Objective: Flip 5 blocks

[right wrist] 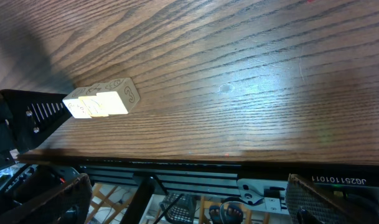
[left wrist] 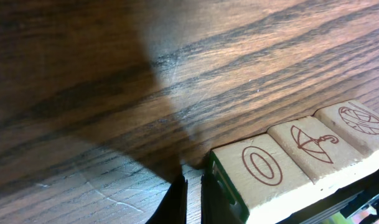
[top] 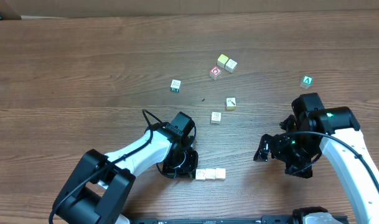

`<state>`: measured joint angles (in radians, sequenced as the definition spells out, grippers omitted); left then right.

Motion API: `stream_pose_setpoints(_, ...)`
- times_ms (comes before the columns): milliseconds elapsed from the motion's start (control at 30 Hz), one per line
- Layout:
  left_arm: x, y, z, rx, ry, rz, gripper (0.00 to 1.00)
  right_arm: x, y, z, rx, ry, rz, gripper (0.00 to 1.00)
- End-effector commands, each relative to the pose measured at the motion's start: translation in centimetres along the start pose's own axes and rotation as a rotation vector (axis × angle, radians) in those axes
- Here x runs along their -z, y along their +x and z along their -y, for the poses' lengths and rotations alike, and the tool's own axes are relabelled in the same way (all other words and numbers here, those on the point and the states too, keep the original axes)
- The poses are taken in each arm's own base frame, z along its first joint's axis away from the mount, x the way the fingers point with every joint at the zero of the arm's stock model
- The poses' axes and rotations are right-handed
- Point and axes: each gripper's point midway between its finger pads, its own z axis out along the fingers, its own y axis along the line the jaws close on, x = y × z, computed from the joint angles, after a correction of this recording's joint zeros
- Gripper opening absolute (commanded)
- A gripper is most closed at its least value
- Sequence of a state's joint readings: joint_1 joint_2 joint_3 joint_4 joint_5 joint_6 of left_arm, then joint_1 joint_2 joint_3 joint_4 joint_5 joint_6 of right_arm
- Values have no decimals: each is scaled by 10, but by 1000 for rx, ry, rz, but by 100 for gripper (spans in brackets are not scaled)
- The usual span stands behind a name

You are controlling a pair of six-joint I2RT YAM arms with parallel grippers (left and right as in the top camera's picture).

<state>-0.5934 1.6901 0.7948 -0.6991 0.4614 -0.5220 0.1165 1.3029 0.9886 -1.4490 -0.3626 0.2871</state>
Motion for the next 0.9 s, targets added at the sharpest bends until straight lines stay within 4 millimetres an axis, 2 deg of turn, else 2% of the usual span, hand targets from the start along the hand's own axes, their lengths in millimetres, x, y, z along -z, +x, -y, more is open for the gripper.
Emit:
stream_pose_setpoints(0,-7,-11,-25,32,-128,42,4,5,-4,-4,10,-13,19,100)
stream_pose_setpoints(133,25,-31,-23,18,-196,147,4,5,-4,-4,10,-13,19,100)
stream_pose_setpoints(167,50,-47,-7,-38,-191,236,21,5,-4,-4,11,-13,19,100)
stream_pose_setpoints(233,73,-64,6,-86,-191,322,60,5,-4,-4,11,-13,19,100)
stream_pose_setpoints(267,83,-73,13,-107,-192,359,68,5,-4,-4,11,-13,19,100)
stream_pose_setpoints(400,104,-104,42,-193,-147,442,66,5,-4,-4,11,-13,19,100)
stream_pose_setpoints(467,104,-125,53,-233,-153,446,76,5,-4,-4,11,-13,19,100)
stream_pose_setpoints(633,85,-158,65,-252,-167,388,76,5,-4,-4,11,-13,19,100)
stream_pose_setpoints(867,59,-189,79,-269,-142,317,72,5,-4,-4,11,-13,19,100)
